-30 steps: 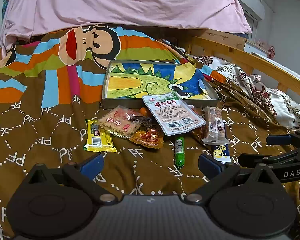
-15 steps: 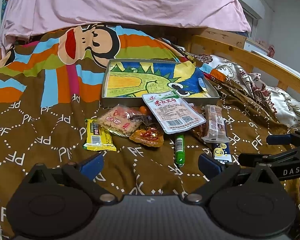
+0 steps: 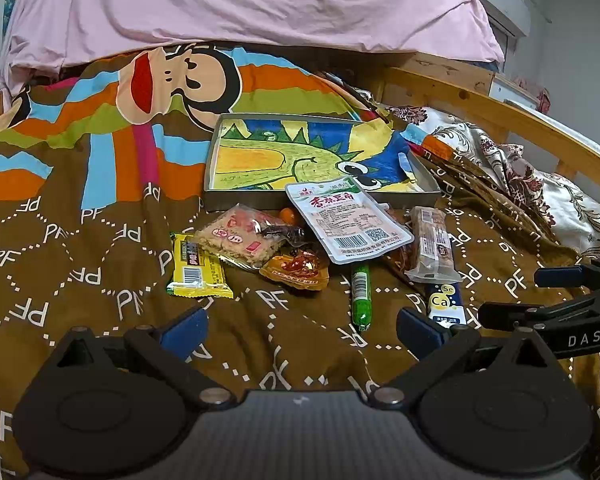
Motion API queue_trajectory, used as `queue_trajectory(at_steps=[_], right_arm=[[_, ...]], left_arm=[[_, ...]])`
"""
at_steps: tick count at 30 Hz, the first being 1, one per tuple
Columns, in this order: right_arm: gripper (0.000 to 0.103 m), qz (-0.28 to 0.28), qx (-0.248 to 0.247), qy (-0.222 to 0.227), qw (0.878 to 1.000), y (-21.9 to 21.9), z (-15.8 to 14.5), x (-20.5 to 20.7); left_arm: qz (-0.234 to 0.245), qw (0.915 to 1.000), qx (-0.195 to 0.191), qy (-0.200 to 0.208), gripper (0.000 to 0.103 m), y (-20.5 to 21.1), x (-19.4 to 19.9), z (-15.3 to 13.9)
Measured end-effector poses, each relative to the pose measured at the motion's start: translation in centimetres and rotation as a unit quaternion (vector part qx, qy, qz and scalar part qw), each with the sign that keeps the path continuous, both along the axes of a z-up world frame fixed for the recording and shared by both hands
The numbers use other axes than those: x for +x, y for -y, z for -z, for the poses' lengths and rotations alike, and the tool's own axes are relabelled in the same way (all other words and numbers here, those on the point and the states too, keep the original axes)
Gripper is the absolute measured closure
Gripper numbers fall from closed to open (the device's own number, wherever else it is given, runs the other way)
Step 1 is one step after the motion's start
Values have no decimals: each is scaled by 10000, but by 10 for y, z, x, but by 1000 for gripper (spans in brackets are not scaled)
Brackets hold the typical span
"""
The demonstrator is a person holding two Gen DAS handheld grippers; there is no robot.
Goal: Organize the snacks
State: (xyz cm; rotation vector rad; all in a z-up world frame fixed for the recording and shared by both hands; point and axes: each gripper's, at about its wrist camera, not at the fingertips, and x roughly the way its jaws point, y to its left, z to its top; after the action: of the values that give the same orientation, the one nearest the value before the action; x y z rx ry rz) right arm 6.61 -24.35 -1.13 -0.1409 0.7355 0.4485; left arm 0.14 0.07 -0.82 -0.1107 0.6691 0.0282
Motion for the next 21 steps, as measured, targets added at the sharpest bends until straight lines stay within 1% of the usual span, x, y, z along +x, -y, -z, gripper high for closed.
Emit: queue_trajectory(at_steps=[21], right_arm=[[1,3,-3,-6,10000,0,0,0]], left_arm=[[-20,10000,-14,-34,0,-2,0,2]])
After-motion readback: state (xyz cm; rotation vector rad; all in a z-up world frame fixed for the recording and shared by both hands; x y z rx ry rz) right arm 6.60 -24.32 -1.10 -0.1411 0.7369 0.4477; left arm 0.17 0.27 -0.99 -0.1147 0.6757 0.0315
